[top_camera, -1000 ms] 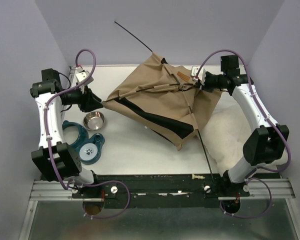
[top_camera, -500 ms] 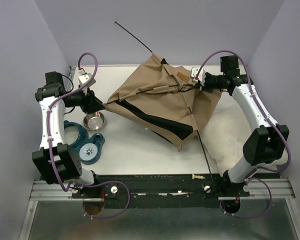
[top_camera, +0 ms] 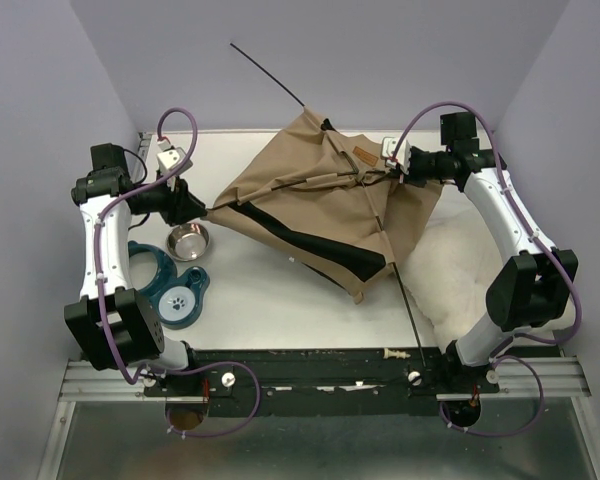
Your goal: Set up the pet tent
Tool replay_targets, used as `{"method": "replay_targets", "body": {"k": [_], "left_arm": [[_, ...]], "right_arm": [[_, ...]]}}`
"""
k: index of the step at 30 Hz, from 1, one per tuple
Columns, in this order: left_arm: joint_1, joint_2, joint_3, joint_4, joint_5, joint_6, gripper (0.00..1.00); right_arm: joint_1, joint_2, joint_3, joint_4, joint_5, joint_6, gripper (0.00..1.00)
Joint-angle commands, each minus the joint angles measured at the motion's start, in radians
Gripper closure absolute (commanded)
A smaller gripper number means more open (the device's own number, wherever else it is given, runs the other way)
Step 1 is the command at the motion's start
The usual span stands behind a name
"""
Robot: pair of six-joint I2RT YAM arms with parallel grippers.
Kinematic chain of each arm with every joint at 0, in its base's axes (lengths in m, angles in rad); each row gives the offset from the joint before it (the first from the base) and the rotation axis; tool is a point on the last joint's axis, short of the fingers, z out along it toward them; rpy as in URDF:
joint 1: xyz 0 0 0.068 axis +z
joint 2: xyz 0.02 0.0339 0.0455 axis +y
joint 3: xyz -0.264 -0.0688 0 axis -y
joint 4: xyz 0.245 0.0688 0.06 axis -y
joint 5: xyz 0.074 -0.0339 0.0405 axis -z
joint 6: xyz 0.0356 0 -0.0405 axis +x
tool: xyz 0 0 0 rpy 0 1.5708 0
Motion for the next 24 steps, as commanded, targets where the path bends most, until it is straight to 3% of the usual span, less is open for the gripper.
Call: {"method": "replay_targets", "body": {"k": [1,9,16,19,24], "left_arm": [[-0.012,-0.018,0.012,-0.048,0.032,0.067,0.69],[-0.029,0.007,0.024,-0.091,0.029,0.091,0.71],[-0.049,0.013,0.029,-0.093,0.024,0.072,1.0],[-0.087,0.002,0.009,-0.015,-0.017,-0.022,1.0],[-0.247,-0.03,-0.045,0.148,-0.221,-0.229,1.0]], "right_arm": [[-0.026,-0.016,-0.011,-0.053,0.038,0.015,0.99],[-0.027,-0.016,-0.013,-0.053,0.038,0.018,0.99],[-0.026,-0.019,-0.017,-0.051,0.032,0.018,0.99],[-0.015,-0.026,-0.027,-0.059,0.026,0.01,0.99],[0.008,-0.047,-0.057,-0.054,0.017,0.029,0.99]]}}
